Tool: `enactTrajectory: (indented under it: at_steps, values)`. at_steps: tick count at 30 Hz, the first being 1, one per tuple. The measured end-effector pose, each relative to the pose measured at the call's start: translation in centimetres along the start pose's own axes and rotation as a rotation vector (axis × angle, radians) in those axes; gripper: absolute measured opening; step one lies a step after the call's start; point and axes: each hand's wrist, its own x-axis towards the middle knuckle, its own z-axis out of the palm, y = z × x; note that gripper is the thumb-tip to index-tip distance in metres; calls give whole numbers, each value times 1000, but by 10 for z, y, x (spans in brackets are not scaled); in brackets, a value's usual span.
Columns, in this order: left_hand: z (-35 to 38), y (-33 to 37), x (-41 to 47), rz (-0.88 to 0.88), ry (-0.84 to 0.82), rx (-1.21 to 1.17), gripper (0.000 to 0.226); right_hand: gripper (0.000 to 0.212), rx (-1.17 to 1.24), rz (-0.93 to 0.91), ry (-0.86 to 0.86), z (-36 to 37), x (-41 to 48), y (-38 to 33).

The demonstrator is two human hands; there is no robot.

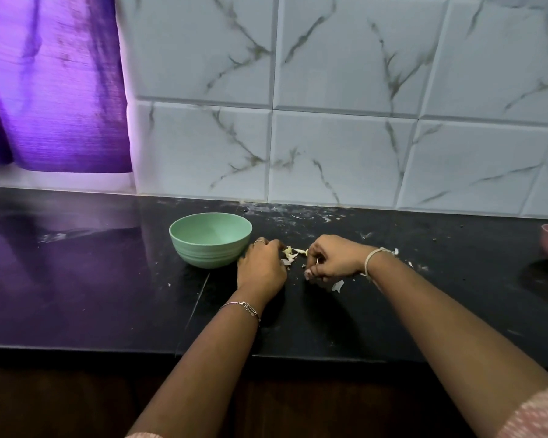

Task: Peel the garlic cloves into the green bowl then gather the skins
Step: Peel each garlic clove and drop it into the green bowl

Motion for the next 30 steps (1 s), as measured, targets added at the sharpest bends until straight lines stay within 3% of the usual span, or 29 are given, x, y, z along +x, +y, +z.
enactTrajectory:
  at_steps: [2,9,13,16,20,26,30]
  values:
    - [-1,0,0,-1,32,-43,31,10,26,-47,31,-19,-4,-6]
    - [-1,1,1,1,81,-92,29,8,484,-227,286,-79,-27,-24]
    - [0,1,1,-6,72,-89,31,15,3,29,-17,5,-15,-1]
    - [1,1,1,-8,70,-82,31,17,-181,-2,42,-2,-6,3]
    - [2,0,3,-1,81,-93,30,17,283,-95,210,-28,-12,-3]
    - [5,-1,5,81,23,-188,29,20,-114,-11,44,5,-8,7]
    - [5,4,4,150,-46,-351,40,18,279,-59,331,-12,-12,1]
